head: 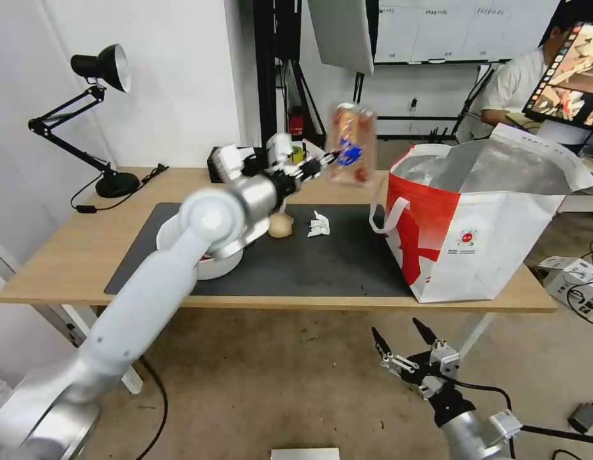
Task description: Pick up the trash from the table and place it into the takeout bag.
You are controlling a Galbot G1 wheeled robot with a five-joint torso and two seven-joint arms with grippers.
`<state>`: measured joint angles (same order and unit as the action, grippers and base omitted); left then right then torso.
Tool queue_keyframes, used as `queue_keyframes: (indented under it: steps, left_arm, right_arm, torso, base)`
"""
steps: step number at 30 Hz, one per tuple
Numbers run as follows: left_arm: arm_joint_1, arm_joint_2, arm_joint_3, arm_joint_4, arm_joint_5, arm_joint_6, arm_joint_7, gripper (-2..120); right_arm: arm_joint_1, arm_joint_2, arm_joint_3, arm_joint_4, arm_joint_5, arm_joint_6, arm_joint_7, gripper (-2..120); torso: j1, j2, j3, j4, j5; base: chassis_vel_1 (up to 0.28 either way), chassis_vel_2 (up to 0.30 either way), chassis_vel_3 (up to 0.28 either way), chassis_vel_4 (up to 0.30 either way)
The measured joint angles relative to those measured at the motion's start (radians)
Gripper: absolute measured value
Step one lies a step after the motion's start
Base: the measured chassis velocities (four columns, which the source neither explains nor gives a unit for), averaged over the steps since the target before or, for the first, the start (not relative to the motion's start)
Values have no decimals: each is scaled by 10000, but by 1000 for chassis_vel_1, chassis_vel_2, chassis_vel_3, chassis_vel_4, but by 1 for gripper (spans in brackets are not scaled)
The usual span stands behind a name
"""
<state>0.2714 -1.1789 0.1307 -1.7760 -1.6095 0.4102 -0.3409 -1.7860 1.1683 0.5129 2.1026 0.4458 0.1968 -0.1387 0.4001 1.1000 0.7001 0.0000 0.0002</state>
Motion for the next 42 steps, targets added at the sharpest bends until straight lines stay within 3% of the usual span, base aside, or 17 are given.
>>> queue_keyframes:
  steps: [9,21,24,28,31,42]
  left_arm:
    - [-777,-1204,1091,934,271,-206,-26,0]
    - [-1498,-2299,1352,2204,526,-294,8,0]
    - [-1742,-2885,1667,2904,1090,-406,122,0]
    - [-1795,-3109,1814,3167,1438,-520,183,0]
    - [-1876,-3559,2150,3570,2273,-928,279,0]
    - [-1774,-3227,2709,3299,2864,-951,603,0]
  right_arm:
    - [-117,139,-3,34,-26,-62,-98,100]
    - [-113,240,-70,-3,-37,-101,-172,100]
    - [-88,239,-72,-31,-37,-124,-172,100]
    - [-78,239,-78,-48,-36,-131,-170,100]
    - [-49,240,-105,-146,-37,-138,-168,100]
    - [54,236,-219,-331,-37,-155,-144,100]
  torso:
    - [0,0,0,-1,-1]
    - [0,0,0,1,-1]
    - [0,0,0,1,-1]
    - [0,0,0,1,-1]
    - [0,0,-1,-2,0]
    - [0,0,0,1,-2]
  base:
    - [0,0,0,0]
    - [0,0,0,0]
    - [0,0,0,0]
    - [0,0,0,0]
    - [0,0,0,0]
    - [0,0,0,0]
